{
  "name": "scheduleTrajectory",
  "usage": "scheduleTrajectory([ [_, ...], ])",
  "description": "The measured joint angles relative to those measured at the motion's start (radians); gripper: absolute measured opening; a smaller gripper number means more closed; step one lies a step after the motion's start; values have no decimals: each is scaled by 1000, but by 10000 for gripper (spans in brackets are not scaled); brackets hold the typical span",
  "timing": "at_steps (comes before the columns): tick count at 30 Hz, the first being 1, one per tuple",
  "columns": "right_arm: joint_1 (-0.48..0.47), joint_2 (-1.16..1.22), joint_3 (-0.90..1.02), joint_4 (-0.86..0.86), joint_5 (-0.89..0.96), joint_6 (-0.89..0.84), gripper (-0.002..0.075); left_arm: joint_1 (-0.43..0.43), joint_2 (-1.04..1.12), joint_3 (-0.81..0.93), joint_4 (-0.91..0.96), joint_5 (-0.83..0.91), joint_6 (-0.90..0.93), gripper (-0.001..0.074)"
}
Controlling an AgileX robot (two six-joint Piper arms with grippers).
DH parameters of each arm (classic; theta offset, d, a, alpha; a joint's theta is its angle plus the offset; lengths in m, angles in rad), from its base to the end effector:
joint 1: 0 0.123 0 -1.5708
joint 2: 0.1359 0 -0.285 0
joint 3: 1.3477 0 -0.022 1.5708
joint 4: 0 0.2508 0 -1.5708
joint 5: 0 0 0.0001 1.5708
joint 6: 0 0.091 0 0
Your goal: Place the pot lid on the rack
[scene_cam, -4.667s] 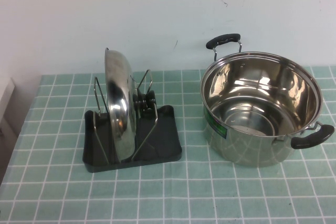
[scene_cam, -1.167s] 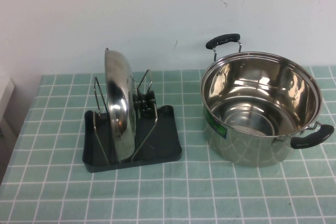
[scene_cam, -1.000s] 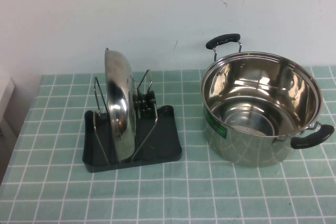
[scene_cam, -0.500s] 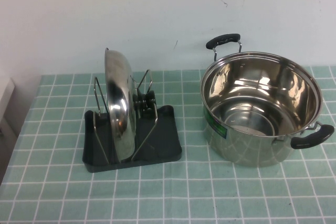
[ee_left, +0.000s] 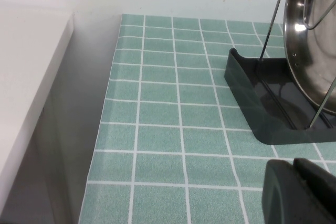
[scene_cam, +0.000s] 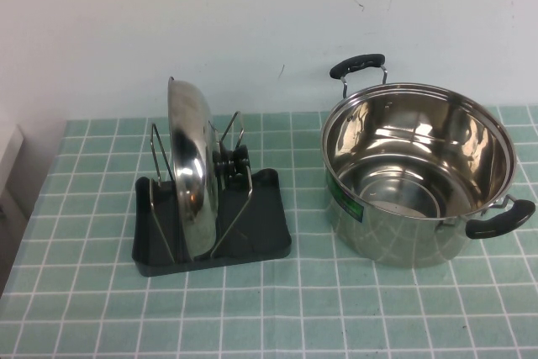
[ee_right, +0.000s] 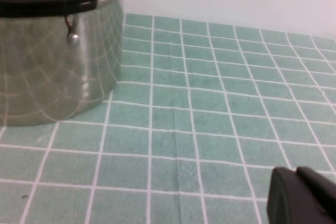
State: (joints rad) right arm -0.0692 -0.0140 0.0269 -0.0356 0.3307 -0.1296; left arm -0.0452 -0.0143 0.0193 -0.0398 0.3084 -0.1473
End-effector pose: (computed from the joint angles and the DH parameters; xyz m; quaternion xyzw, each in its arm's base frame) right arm 0.0534 -0.0048 0.1751 -0.0337 0.7909 -0.0754 0.6063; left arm 0.0538 -0.0035 0.1796 -0.0510 0.7807 -0.0763 0.6182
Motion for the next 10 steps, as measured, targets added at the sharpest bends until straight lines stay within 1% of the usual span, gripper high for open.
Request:
scheduleTrajectory([
  [4,33,0,0,-9,0,2,-1,0,0,0,0,0,-2,-2],
  [10,38,0,0,-9,0,4,-1,0,0,0,0,0,-6,-2],
])
